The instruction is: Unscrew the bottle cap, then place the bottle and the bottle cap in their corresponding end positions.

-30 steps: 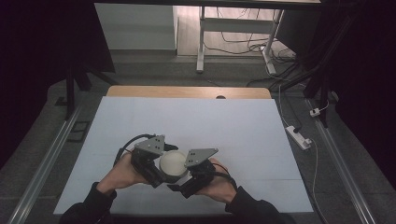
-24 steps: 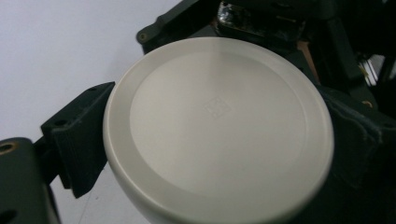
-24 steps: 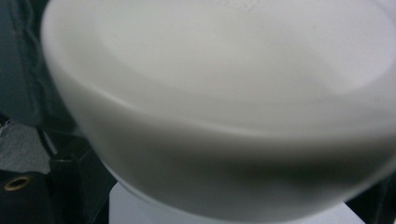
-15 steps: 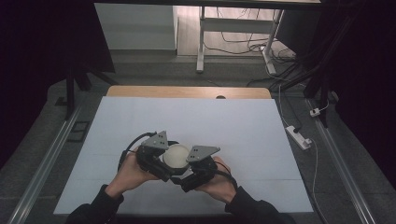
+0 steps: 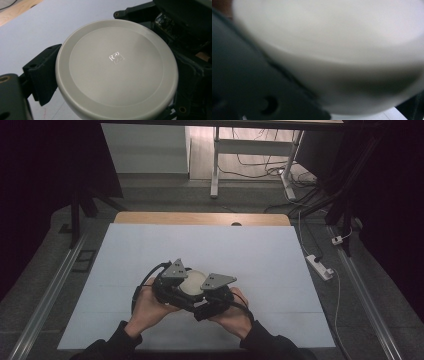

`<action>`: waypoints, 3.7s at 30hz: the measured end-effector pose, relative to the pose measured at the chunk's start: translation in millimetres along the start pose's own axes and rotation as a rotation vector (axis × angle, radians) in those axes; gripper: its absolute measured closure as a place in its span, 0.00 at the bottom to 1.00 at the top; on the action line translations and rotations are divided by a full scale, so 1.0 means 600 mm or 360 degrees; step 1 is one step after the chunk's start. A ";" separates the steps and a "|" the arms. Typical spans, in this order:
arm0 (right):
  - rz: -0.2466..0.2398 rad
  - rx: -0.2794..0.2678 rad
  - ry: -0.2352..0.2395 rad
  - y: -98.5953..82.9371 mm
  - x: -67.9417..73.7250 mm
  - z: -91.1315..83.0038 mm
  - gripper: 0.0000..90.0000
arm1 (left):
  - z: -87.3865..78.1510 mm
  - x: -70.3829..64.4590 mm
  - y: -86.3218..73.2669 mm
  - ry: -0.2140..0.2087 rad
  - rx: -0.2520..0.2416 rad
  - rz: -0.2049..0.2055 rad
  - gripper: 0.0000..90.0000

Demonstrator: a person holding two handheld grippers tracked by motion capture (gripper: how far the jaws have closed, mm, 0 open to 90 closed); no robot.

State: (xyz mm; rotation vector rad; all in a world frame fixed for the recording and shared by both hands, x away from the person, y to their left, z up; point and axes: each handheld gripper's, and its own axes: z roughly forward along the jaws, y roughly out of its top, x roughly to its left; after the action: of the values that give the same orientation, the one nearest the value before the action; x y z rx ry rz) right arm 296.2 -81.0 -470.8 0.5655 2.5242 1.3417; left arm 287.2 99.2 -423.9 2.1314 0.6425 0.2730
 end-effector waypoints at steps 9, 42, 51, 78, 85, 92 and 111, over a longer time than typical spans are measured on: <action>-0.0002 0.0015 0.0005 -0.003 0.002 0.004 0.08 | -0.014 0.003 0.005 -0.0014 -0.0027 -0.0010 0.09; 0.0077 0.0001 -0.0065 -0.014 -0.045 -0.010 0.08 | -0.059 0.012 -0.020 -0.0043 -0.0096 -0.0056 0.09; 0.0089 -0.0003 -0.0089 -0.013 -0.057 -0.014 0.08 | -0.063 -0.003 -0.030 -0.0080 -0.0116 -0.0054 0.09; 0.0103 -0.0011 -0.0116 0.002 -0.090 -0.007 0.08 | -0.048 -0.016 -0.062 -0.0108 -0.0105 -0.0026 0.09; 0.0105 -0.0010 -0.0126 0.008 -0.098 0.000 0.08 | -0.033 -0.017 -0.070 -0.0110 -0.0081 -0.0019 0.09; 0.0113 -0.0004 -0.0141 0.009 -0.108 0.007 0.08 | -0.015 -0.017 -0.080 -0.0125 -0.0069 -0.0008 0.09; 0.0132 0.0003 -0.0159 0.017 -0.133 0.030 0.08 | 0.020 -0.018 -0.091 -0.0137 -0.0069 0.0029 0.09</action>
State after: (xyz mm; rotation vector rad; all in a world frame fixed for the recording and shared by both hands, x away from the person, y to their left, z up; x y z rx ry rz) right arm 377.2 -97.4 -470.5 0.7263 2.4472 1.3045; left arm 264.3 111.6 -474.3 2.0965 0.5624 0.2021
